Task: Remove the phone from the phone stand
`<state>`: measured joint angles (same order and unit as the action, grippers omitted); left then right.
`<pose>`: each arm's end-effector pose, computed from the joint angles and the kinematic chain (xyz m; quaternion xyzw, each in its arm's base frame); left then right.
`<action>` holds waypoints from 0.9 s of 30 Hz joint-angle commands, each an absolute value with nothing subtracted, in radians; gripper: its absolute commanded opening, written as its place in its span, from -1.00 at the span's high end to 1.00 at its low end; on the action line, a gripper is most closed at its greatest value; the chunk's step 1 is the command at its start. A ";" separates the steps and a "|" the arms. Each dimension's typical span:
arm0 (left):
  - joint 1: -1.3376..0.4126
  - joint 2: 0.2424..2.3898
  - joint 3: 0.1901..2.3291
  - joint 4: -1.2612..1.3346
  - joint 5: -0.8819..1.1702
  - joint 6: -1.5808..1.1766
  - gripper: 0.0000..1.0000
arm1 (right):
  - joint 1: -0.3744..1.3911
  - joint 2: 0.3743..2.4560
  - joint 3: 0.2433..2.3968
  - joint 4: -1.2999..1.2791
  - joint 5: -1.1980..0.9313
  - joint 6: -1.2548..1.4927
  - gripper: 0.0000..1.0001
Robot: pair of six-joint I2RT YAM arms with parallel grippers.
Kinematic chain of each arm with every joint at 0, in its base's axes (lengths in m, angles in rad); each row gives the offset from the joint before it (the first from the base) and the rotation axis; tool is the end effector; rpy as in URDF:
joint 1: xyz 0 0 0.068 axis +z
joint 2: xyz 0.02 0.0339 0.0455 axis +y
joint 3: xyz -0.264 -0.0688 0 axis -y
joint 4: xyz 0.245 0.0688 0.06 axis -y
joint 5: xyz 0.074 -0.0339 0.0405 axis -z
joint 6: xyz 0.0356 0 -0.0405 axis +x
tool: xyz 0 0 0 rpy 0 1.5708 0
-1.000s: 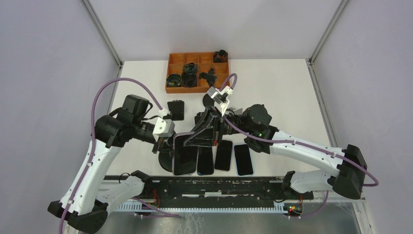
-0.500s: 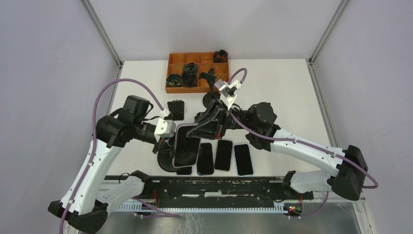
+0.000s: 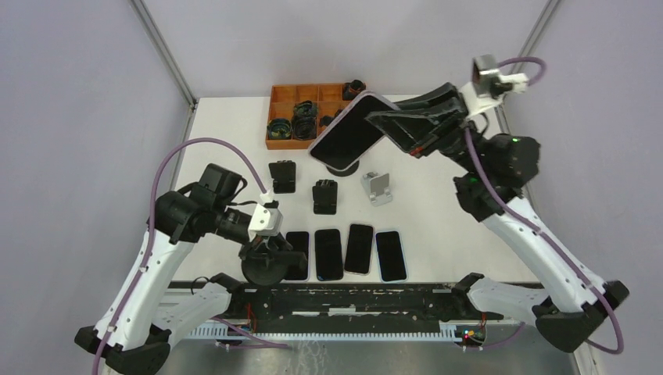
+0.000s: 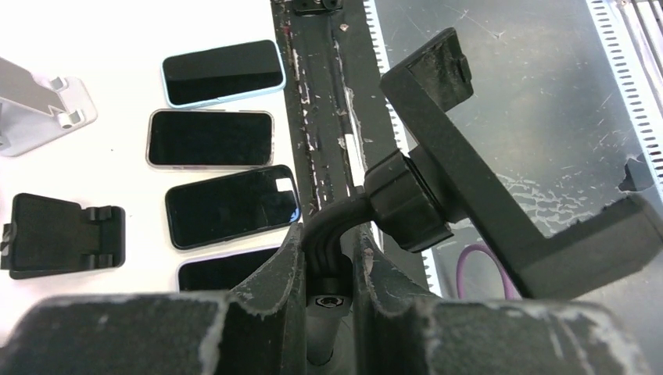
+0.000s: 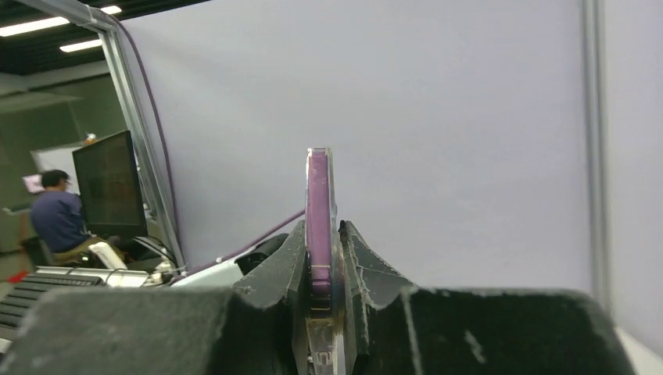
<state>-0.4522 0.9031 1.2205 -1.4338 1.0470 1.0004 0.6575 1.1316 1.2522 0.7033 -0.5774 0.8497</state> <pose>0.0863 -0.0762 0.3718 0.6446 0.5561 -0.4161 0.3196 0.1577 0.1463 0.5177 -0.2303 0.3736 0.6865 0.5798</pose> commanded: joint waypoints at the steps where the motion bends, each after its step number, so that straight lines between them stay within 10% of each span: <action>1: -0.456 0.886 1.246 -1.464 1.074 1.071 0.96 | 0.613 1.054 1.373 0.395 -0.528 0.683 1.00; 9: -0.456 0.899 1.312 -1.465 1.097 1.059 0.96 | 0.452 1.027 1.247 -0.428 -0.419 0.380 1.00; 27: -0.456 0.912 1.344 -1.463 1.108 1.068 0.96 | 0.316 1.025 0.768 -0.679 -0.304 0.202 1.00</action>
